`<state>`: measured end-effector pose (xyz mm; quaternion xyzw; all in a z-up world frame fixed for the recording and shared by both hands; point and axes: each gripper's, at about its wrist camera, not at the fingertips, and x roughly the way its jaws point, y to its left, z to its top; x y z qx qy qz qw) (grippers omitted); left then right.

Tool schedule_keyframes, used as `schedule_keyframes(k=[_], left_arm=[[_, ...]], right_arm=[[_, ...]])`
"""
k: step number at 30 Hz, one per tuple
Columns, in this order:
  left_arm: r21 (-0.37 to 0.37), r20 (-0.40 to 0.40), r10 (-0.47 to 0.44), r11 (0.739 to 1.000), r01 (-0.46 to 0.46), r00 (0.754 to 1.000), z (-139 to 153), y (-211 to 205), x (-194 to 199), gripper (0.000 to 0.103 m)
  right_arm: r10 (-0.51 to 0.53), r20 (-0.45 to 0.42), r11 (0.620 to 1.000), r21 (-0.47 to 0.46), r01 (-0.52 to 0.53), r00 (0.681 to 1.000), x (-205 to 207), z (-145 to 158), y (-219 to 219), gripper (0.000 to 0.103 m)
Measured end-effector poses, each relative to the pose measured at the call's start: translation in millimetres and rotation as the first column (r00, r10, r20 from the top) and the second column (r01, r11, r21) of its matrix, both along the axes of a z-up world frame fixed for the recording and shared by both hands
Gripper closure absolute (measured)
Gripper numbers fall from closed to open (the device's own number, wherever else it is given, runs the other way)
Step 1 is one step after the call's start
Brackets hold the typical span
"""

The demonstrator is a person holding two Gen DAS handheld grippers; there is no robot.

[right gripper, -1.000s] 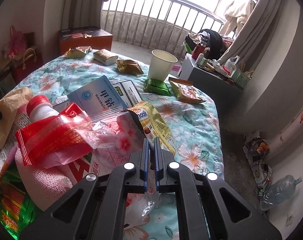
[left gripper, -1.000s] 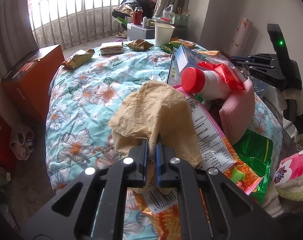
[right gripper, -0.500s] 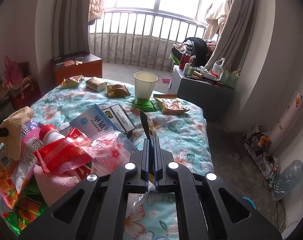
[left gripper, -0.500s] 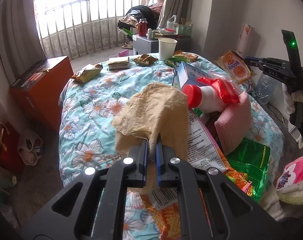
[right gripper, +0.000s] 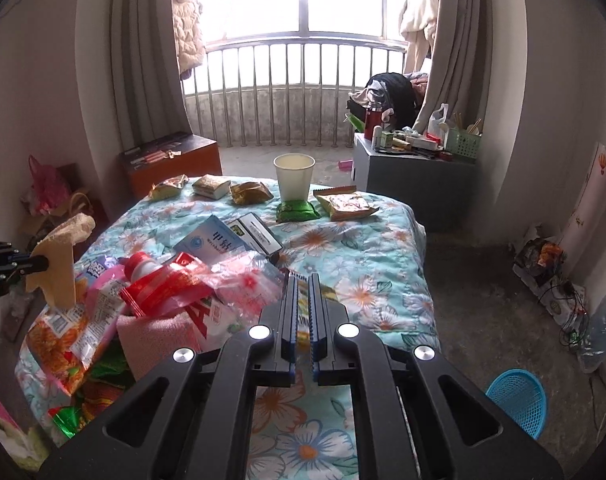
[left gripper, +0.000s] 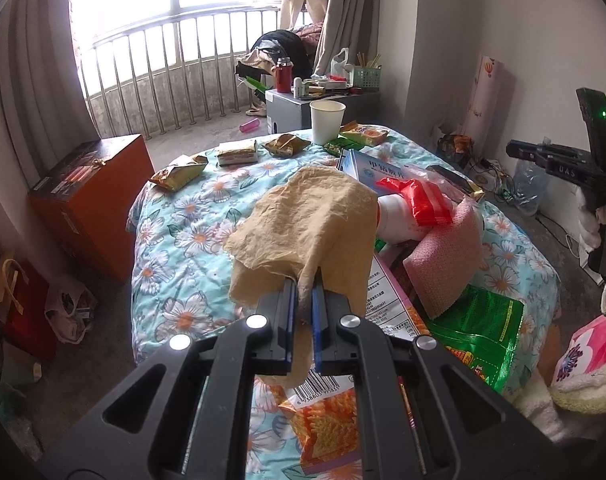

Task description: Collect trash

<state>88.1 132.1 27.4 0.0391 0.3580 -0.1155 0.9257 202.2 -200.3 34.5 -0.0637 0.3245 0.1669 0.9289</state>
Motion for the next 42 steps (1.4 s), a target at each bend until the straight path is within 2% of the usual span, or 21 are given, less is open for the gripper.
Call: schedule_keyframes(k=[1, 2, 3, 4, 6, 9, 18, 27, 29, 31, 34, 37, 42], left_arm=[[-0.002, -0.003, 0.001, 1.000, -0.001, 1.000, -1, 0, 1, 0.098], [-0.003, -0.005, 0.002, 1.000, -0.002, 1.000, -2, 0, 1, 0.098], [-0.005, -0.008, 0.002, 1.000, -0.002, 1.000, -3, 1, 2, 0.098], [-0.006, -0.010, 0.001, 1.000, -0.001, 1.000, -4, 2, 2, 0.098], [-0.006, -0.015, 0.001, 1.000, -0.001, 1.000, -5, 3, 4, 0.098], [-0.007, -0.029, 0.002, 1.000, -0.002, 1.000, -9, 4, 7, 0.098], [-0.016, -0.052, 0.008, 1.000, -0.009, 0.999, -16, 7, 16, 0.098], [-0.021, -0.065, 0.009, 1.000, -0.011, 0.998, -20, 7, 19, 0.098], [-0.020, -0.064, 0.009, 1.000, -0.010, 0.998, -19, 7, 19, 0.098], [-0.020, -0.064, 0.009, 1.000, -0.011, 0.998, -19, 8, 19, 0.098], [-0.020, -0.063, 0.016, 1.000, -0.017, 0.998, -19, 8, 19, 0.098], [-0.018, -0.060, 0.026, 0.999, -0.027, 0.998, -17, 8, 18, 0.098], [-0.017, -0.040, 0.040, 0.999, -0.041, 0.998, -9, 8, 11, 0.098]], right_arm=[[0.004, -0.011, 1.000, -0.024, -0.005, 1.000, -2, -8, 1, 0.081], [0.009, -0.020, 0.999, -0.051, -0.010, 1.000, -3, -16, 3, 0.076], [0.018, -0.027, 0.996, -0.082, -0.021, 0.999, -5, -24, 6, 0.071], [0.026, -0.034, 0.993, -0.113, -0.029, 0.999, -6, -33, 8, 0.070], [0.025, -0.058, 0.983, -0.180, -0.035, 0.998, -2, -50, 12, 0.070], [0.031, -0.083, 0.978, -0.204, -0.047, 0.996, 5, -65, 15, 0.070], [0.053, -0.060, 0.960, -0.272, -0.067, 0.997, 28, -73, 28, 0.070], [0.056, 0.002, 0.931, -0.361, -0.052, 0.998, 37, -82, 37, 0.071], [0.063, 0.021, 0.927, -0.370, -0.051, 0.998, 37, -83, 39, 0.075], [0.062, 0.036, 0.922, -0.384, -0.044, 0.997, 37, -84, 40, 0.089], [0.058, 0.053, 0.925, -0.378, -0.034, 0.997, 37, -84, 39, 0.094], [0.050, 0.068, 0.943, -0.333, -0.025, 0.996, 34, -77, 34, 0.096], [0.026, 0.082, 0.979, -0.202, -0.009, 0.996, 18, -57, 17, 0.098]])
